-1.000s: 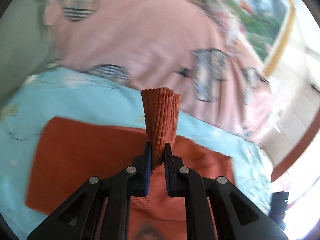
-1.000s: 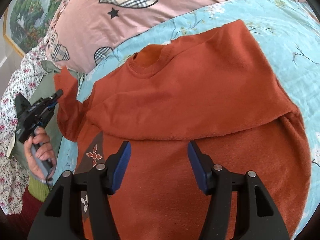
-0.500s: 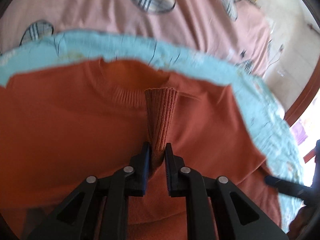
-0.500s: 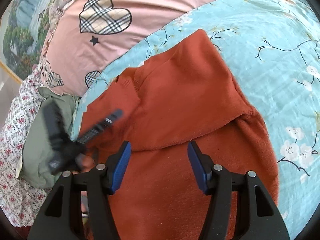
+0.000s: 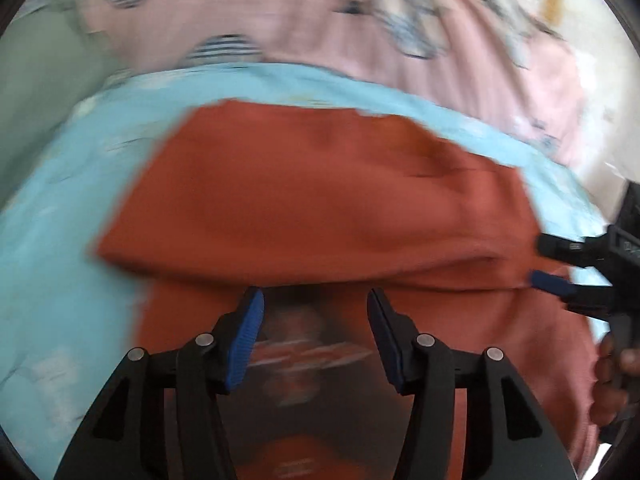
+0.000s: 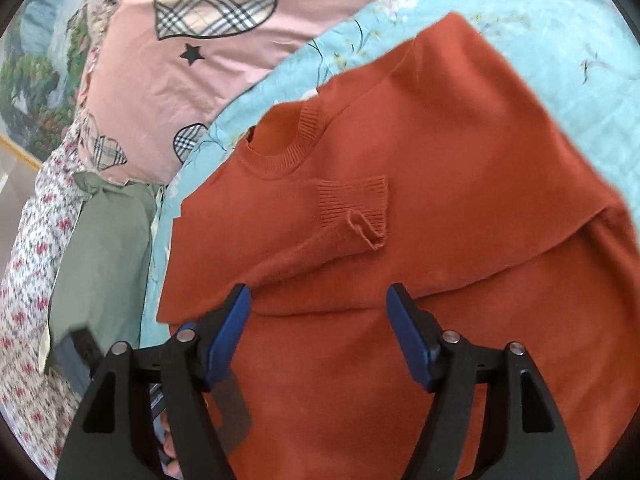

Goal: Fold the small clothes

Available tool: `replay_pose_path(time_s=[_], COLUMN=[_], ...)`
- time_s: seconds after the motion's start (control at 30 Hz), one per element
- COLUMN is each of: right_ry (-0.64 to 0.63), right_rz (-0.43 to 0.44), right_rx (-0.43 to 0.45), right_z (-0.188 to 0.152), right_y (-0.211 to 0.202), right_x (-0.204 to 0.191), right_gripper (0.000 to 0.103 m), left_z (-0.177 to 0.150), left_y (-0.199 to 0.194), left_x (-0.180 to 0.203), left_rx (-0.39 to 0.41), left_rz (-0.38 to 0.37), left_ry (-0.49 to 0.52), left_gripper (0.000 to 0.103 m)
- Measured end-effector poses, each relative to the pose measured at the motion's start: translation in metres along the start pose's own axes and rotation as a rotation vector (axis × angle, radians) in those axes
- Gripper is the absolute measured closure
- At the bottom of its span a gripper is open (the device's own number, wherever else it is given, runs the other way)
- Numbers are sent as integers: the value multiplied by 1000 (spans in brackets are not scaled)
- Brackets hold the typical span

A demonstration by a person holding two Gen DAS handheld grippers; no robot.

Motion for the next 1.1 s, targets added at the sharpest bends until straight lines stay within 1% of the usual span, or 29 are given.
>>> replay_pose_path(time_s=[0.07, 0.13, 0.2, 0.27, 0.3, 0.33, 0.37, 0.4, 0.47, 0.5, 0.57, 0.6, 0.67, 0.7, 0.8, 0.9, 0.97, 1.0, 1.03, 1.07, 1.1], right_ry=[52, 119, 173, 158, 132, 119, 115, 106, 47, 11, -30, -52, -69, -68, -41, -62, -85, -99, -117, -141, -187], right_rz=[-22, -14, -8, -30, -35, -21, 12, 44, 70, 90, 100, 82, 28, -3, -48, -81, -82, -64, -36, 1, 40], right_rx=[9, 12, 7, 14, 13, 2, -16, -18, 29, 74, 147, 199, 237, 235, 185, 114, 89, 89, 103, 138, 194], right_z=[4, 9, 13, 15, 17, 17, 17, 19, 29, 39, 54, 65, 78, 83, 81, 66, 59, 58, 60, 62, 66], right_y=[10, 19, 31, 40, 45, 49, 53, 52, 36, 19, -11, -30, -48, -51, -39, -16, -6, -4, -7, -14, -27], right_x=[8, 16, 19, 16, 10, 5, -1, -8, -21, -30, -35, -32, -17, -3, 30, 43, 39, 32, 21, 8, -8], right_gripper=[32, 32, 32, 32, 44, 76, 86, 90, 91, 91, 91, 91, 91, 91, 91, 91, 91, 91, 91, 91, 91], left_z=[-3, -5, -3, 2, 3, 4, 6, 9, 17, 22, 28, 31, 35, 36, 36, 35, 34, 33, 31, 28, 26], left_y=[-5, -4, -1, 5, 8, 11, 13, 15, 20, 24, 27, 27, 29, 29, 27, 17, 13, 12, 13, 16, 18], left_x=[-38, -67, -86, -98, -102, -104, -105, -106, -103, -102, -103, -104, -105, -107, -113, -124, -132, -136, -139, -140, -140], left_rx=[11, 0, 2, 8, 5, 1, 1, 3, 7, 9, 9, 10, 16, 19, 32, 80, 98, 102, 99, 90, 81], left_rz=[63, 84, 100, 107, 105, 99, 97, 98, 105, 104, 103, 105, 111, 114, 107, 98, 92, 94, 80, 70, 68], left_ry=[-69, -149, -214, -260, -270, -278, -280, -277, -270, -269, -270, -268, -271, -279, -323, -393, -438, -458, -475, -483, -480], left_gripper=[48, 48, 48, 45, 44, 44, 44, 44, 44, 44, 44, 44, 43, 43, 42, 42, 42, 42, 42, 42, 42])
Point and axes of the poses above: each gripper's, at about its wrist camera, not at the fingertips, and y roughly the way its jaws point, x to its right, z to its top, the point moved 10 cm from there along y, roughly the way its jaws point, and after that the axes turned 2 degrees about -z, right-handed, at the moved point
